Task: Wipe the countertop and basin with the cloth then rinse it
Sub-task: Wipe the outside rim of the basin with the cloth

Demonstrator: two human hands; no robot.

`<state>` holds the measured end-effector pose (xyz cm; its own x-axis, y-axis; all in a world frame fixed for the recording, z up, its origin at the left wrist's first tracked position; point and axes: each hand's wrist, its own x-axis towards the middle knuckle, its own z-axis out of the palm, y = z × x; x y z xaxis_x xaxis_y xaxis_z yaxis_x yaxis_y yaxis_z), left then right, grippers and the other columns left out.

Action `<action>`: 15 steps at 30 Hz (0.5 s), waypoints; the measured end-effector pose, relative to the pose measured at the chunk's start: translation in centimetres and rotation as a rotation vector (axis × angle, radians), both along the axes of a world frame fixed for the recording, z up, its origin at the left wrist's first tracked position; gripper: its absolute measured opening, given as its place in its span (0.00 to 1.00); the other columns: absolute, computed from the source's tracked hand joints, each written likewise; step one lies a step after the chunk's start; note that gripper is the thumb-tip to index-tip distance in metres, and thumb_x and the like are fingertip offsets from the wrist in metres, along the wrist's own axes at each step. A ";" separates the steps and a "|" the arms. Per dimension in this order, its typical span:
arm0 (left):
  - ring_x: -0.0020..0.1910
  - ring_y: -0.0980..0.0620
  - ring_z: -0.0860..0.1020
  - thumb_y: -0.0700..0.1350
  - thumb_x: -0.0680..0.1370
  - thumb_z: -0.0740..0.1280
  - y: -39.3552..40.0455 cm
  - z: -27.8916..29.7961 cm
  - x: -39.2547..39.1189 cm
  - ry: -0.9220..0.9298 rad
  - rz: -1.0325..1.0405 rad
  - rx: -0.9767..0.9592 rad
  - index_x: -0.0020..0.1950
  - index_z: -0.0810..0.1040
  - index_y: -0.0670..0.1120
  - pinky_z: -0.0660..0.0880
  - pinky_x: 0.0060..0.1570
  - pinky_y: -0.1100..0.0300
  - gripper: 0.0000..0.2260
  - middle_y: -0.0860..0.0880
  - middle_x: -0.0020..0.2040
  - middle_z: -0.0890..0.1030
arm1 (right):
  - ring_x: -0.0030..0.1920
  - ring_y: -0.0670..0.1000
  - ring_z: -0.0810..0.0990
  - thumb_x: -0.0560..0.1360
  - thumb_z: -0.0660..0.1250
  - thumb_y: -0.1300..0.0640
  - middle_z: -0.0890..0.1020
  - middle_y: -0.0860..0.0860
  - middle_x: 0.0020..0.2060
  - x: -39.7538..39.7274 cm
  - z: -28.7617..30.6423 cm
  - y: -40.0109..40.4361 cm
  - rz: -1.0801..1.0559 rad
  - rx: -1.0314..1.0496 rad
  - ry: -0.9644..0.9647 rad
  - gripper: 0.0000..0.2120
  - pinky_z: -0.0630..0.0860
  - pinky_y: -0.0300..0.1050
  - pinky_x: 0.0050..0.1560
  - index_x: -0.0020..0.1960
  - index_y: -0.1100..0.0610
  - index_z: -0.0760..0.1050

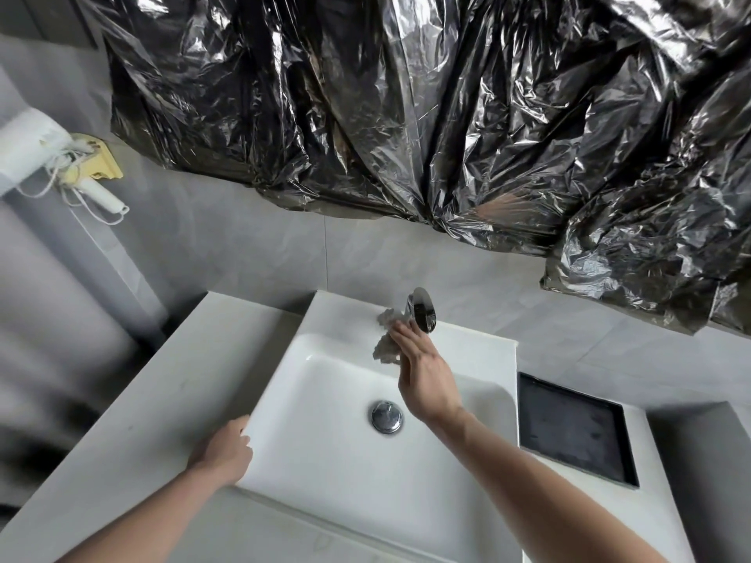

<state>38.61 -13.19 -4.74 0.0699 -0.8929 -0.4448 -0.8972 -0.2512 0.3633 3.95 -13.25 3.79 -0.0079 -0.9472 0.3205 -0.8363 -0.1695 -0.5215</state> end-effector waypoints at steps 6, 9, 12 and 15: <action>0.45 0.49 0.79 0.39 0.76 0.59 0.1 0.2 0.1 -0.014 0.023 0.002 0.56 0.78 0.58 0.75 0.44 0.61 0.16 0.57 0.45 0.82 | 0.73 0.47 0.72 0.73 0.57 0.72 0.74 0.46 0.75 1.3 1.1 -1.8 -0.068 -0.022 -0.149 0.21 0.76 0.40 0.62 0.54 0.53 0.81; 0.46 0.47 0.80 0.40 0.76 0.59 0.2 0.2 0.1 -0.030 0.009 -0.003 0.55 0.77 0.56 0.78 0.46 0.59 0.15 0.56 0.44 0.82 | 0.77 0.50 0.67 0.74 0.59 0.74 0.76 0.48 0.72 1.4 0.3 -0.4 -0.046 -0.079 -0.102 0.21 0.68 0.41 0.73 0.58 0.56 0.81; 0.46 0.47 0.79 0.40 0.76 0.59 0.2 0.1 0.0 -0.031 0.011 -0.019 0.56 0.77 0.56 0.76 0.45 0.59 0.15 0.55 0.48 0.83 | 0.81 0.46 0.59 0.77 0.59 0.74 0.77 0.44 0.69 1.1 -0.9 2.2 0.009 -0.103 -0.083 0.20 0.62 0.36 0.75 0.60 0.58 0.80; 0.48 0.48 0.78 0.41 0.77 0.60 0.3 0.5 -0.2 -0.044 0.012 -0.007 0.60 0.77 0.57 0.74 0.46 0.60 0.16 0.55 0.54 0.83 | 0.81 0.43 0.58 0.81 0.61 0.68 0.77 0.45 0.69 1.6 -2.3 5.0 0.065 -0.079 -0.095 0.16 0.62 0.37 0.77 0.65 0.60 0.80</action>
<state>38.46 -12.91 -4.27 0.0998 -0.8949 -0.4350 -0.9094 -0.2594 0.3251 5.50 -8.29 1.44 0.0187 -0.9187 0.3946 -0.7697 -0.2651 -0.5807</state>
